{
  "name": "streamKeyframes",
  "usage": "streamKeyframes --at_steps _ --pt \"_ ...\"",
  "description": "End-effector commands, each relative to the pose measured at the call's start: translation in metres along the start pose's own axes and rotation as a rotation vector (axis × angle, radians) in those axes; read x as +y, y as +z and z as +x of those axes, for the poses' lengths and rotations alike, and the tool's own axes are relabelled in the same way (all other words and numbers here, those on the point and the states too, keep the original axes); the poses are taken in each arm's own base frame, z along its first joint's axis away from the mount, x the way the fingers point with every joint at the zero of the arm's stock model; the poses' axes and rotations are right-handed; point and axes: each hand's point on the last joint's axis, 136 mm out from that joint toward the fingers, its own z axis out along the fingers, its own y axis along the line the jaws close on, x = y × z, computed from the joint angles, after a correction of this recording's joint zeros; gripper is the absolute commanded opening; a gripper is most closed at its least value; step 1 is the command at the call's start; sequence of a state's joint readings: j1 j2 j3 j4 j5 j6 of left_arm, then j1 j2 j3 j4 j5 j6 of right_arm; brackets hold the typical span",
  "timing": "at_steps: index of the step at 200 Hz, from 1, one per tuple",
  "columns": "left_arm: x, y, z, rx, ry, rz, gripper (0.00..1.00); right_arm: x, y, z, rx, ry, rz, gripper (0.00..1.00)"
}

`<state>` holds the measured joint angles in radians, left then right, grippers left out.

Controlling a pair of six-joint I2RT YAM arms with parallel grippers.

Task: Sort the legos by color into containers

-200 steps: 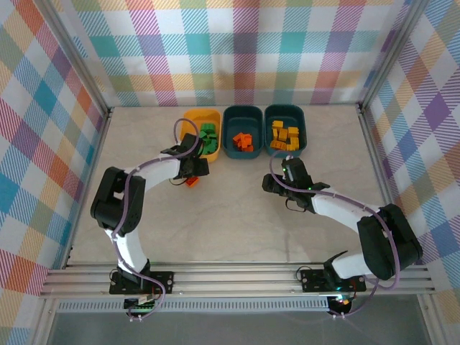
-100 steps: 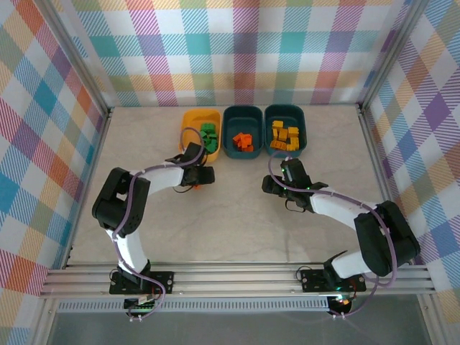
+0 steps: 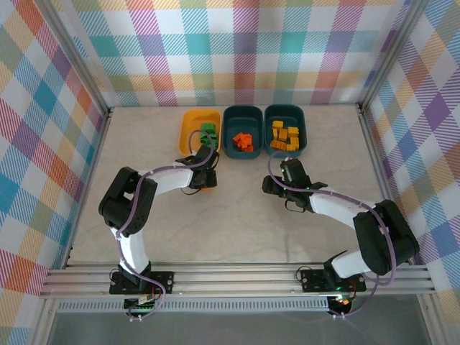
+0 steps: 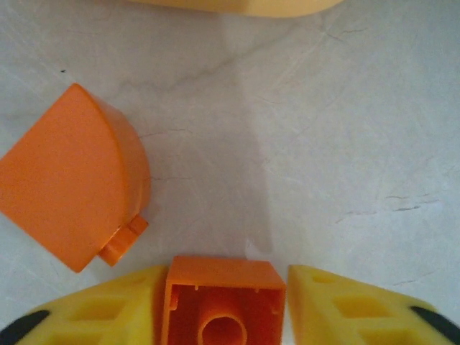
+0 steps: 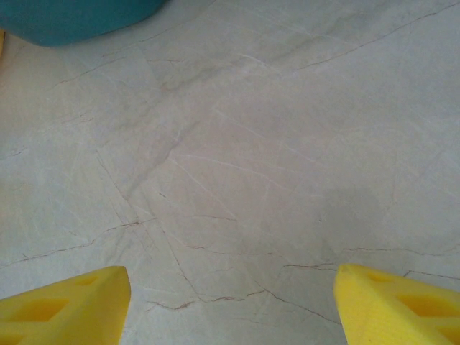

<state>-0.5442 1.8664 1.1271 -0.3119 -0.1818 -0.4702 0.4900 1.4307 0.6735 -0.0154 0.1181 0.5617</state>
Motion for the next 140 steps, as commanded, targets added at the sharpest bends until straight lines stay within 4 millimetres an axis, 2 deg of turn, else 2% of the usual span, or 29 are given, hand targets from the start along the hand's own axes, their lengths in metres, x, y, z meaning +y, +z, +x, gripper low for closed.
streamKeyframes --at_steps 1,38,52,80,98,119,140 --pt "-0.014 -0.002 0.010 0.007 0.083 -0.036 0.43 0.011 -0.003 -0.010 -0.024 -0.003 -0.032 0.74" --pt "-0.047 -0.028 0.007 -0.034 0.141 0.043 0.34 0.011 -0.005 -0.012 -0.032 -0.004 -0.032 0.74" --pt "-0.061 -0.044 -0.007 -0.071 0.132 0.097 0.33 0.011 -0.004 -0.011 -0.030 -0.003 -0.033 0.74" --pt "-0.089 -0.064 -0.053 -0.142 0.116 0.173 0.32 0.011 -0.004 -0.011 -0.030 -0.004 -0.032 0.73" --pt "-0.107 -0.062 -0.085 -0.154 0.094 0.201 0.32 0.011 -0.004 -0.012 -0.033 -0.005 -0.030 0.74" --pt "-0.122 -0.048 -0.116 -0.146 0.068 0.209 0.31 0.010 -0.005 -0.012 -0.036 -0.006 -0.028 0.74" --pt "-0.131 -0.029 -0.137 -0.129 0.047 0.195 0.31 0.009 -0.008 -0.013 -0.043 -0.007 -0.027 0.74"
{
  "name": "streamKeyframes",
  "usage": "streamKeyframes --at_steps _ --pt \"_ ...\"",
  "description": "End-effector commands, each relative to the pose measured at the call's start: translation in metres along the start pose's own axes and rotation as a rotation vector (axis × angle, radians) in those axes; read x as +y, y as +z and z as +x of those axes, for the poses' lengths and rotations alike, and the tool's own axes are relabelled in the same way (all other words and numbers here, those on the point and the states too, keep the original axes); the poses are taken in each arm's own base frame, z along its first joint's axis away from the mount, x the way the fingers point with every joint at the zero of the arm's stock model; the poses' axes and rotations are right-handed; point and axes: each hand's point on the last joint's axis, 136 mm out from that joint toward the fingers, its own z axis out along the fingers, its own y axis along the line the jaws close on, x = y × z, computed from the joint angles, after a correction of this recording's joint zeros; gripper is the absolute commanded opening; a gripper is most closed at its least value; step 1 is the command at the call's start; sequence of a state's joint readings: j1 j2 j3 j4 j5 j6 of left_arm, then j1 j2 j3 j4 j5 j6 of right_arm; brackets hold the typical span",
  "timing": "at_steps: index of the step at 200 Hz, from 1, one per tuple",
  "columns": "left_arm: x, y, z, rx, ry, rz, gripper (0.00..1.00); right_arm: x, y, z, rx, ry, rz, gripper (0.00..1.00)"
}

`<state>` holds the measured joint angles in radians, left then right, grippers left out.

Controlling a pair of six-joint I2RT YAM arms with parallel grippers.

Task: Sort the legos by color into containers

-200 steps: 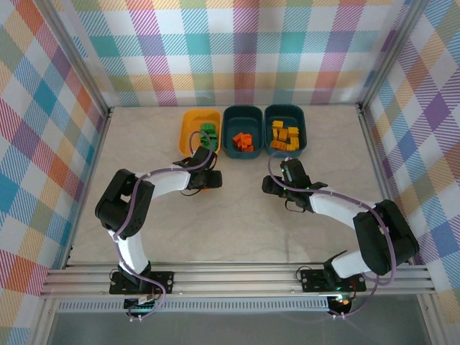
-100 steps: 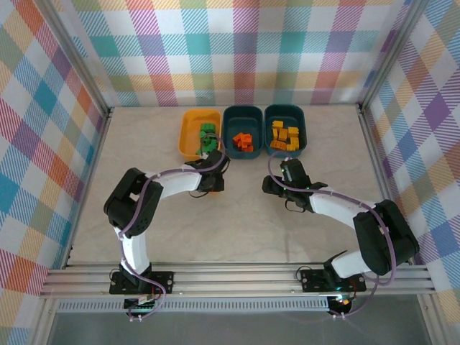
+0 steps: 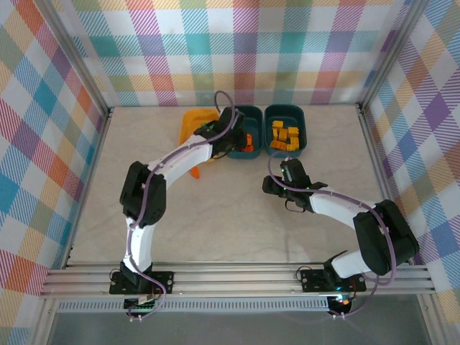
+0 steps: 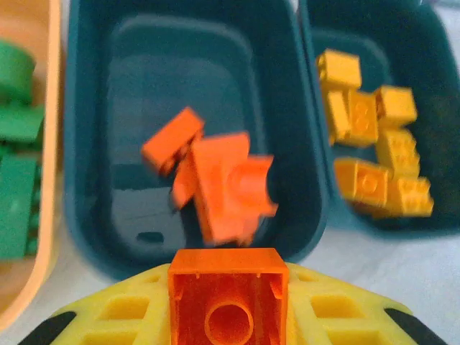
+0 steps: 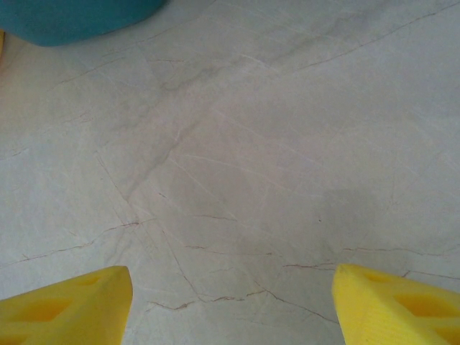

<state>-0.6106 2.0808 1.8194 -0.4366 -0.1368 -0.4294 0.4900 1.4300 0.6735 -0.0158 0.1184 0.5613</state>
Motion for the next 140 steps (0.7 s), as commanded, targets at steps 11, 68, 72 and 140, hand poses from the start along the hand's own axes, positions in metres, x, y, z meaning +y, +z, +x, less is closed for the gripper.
streamKeyframes --at_steps 11,68,72,140 --pt "0.016 0.044 0.012 0.130 -0.004 -0.071 0.32 0.008 -0.008 -0.014 -0.050 -0.008 -0.020 0.74" --pt "0.009 0.071 -0.004 0.147 -0.020 -0.055 0.40 0.009 -0.011 -0.016 -0.058 -0.008 -0.026 0.73" --pt "0.010 0.072 -0.005 0.148 -0.023 -0.054 0.43 0.009 -0.011 -0.015 -0.056 -0.009 -0.027 0.74" --pt "-0.005 0.024 -0.022 0.118 -0.014 0.066 0.70 0.009 -0.009 -0.014 -0.050 -0.009 -0.026 0.74"
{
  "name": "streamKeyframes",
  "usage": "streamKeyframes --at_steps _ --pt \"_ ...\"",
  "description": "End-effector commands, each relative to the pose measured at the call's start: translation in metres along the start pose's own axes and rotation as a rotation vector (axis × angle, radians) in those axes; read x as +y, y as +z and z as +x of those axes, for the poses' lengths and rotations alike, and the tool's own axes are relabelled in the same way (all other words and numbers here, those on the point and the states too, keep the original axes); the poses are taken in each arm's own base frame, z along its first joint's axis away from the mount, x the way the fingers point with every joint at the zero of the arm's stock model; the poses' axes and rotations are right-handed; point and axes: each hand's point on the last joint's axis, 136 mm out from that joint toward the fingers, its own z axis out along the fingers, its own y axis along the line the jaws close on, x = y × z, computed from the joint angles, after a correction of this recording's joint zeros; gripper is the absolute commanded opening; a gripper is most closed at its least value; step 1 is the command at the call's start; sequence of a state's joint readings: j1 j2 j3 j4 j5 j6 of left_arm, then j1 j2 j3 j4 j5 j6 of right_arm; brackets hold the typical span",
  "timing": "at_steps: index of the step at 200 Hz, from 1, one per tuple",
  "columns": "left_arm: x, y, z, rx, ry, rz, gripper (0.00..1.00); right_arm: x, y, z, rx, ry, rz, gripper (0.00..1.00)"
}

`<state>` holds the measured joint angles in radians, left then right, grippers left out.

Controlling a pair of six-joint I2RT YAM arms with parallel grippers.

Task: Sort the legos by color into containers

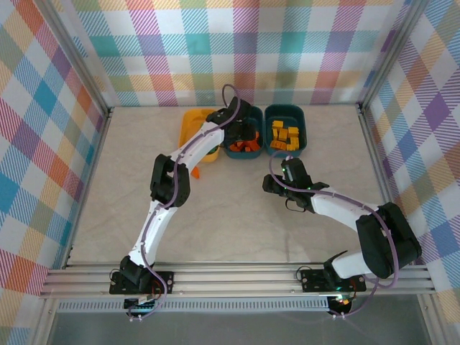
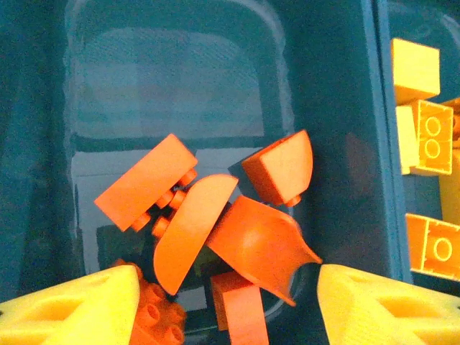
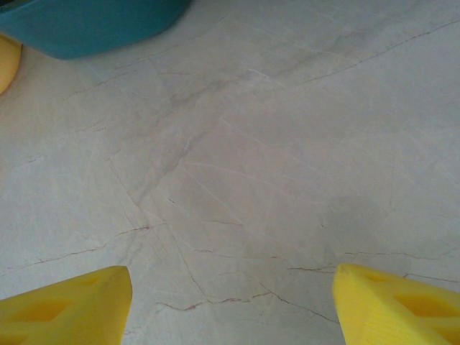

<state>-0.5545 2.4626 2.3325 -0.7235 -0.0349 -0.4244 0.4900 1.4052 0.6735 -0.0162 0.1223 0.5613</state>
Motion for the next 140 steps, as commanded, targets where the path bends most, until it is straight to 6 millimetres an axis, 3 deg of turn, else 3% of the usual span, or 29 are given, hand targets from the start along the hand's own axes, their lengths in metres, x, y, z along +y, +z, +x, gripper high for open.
streamKeyframes --at_steps 1,12,27,46,73,90,116,140 --pt "-0.015 -0.056 -0.017 -0.052 0.019 0.096 0.70 0.006 -0.003 -0.008 -0.028 -0.009 -0.016 0.74" --pt "-0.017 -0.079 -0.020 -0.096 0.038 0.121 0.72 0.007 -0.003 -0.008 -0.027 -0.010 -0.019 0.74" --pt "-0.005 -0.101 -0.015 -0.149 0.059 0.102 0.77 0.007 -0.003 -0.008 -0.024 -0.008 -0.021 0.74" --pt "0.032 -0.112 0.003 -0.188 0.085 -0.017 0.81 0.008 -0.002 -0.007 -0.019 -0.005 -0.027 0.74" --pt "0.094 -0.097 0.045 -0.129 0.082 -0.180 0.83 0.011 0.000 -0.005 -0.005 0.003 -0.045 0.74" --pt "0.122 -0.084 0.067 -0.090 0.065 -0.224 0.83 0.013 0.002 -0.003 0.007 0.007 -0.051 0.74" --pt "0.145 -0.068 0.090 -0.049 0.028 -0.193 0.83 0.012 0.005 -0.001 0.013 0.008 -0.046 0.74" --pt "0.156 -0.060 0.091 -0.062 0.008 -0.186 0.82 0.011 0.004 -0.002 0.009 0.005 -0.043 0.74"
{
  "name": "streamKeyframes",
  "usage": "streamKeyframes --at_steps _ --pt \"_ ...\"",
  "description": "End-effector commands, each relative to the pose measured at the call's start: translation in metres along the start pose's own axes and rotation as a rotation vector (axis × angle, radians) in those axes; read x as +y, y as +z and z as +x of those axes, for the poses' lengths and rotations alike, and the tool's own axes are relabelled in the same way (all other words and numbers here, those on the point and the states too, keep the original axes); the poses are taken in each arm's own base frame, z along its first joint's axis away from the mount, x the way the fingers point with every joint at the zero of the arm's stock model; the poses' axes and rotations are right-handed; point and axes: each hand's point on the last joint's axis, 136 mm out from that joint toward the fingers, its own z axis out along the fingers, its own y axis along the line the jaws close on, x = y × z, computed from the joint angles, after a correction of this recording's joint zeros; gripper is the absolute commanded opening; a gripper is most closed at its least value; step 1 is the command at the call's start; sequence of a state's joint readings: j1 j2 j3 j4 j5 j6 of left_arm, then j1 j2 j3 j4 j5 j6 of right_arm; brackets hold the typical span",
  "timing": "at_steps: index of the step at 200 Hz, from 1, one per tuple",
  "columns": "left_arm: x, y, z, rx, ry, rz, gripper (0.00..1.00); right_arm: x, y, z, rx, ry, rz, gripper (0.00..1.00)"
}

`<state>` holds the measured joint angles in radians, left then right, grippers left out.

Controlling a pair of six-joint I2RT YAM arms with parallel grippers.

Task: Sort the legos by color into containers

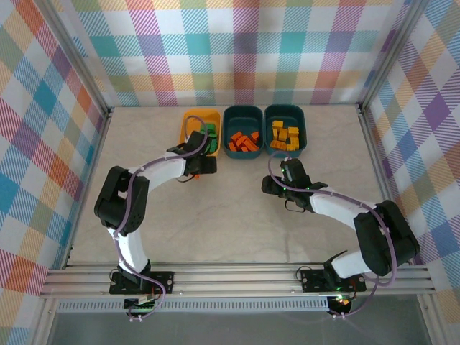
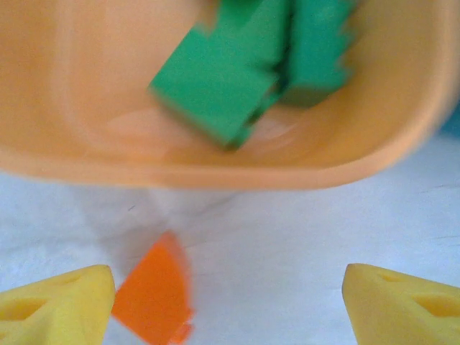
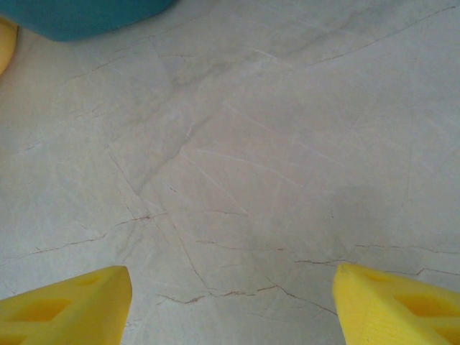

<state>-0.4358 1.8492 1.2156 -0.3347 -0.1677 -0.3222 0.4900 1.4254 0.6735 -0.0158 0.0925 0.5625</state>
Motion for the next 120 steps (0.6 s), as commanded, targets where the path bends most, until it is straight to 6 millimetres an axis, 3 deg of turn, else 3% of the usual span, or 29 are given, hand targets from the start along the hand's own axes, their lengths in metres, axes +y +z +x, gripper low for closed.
streamKeyframes --at_steps 1,54,81,120 --pt "-0.002 0.004 -0.019 -0.076 -0.013 0.046 0.82 0.009 0.000 -0.009 -0.023 0.003 -0.028 0.74" --pt "0.004 0.042 -0.008 0.007 -0.035 0.031 0.74 0.008 0.003 -0.007 -0.012 0.003 -0.022 0.74" --pt "0.007 0.040 -0.002 0.011 -0.050 0.027 0.62 0.008 0.001 -0.009 -0.021 0.001 -0.018 0.74" --pt "0.014 0.023 0.003 -0.004 -0.043 -0.003 0.34 0.010 0.004 -0.006 -0.008 0.008 -0.031 0.73"
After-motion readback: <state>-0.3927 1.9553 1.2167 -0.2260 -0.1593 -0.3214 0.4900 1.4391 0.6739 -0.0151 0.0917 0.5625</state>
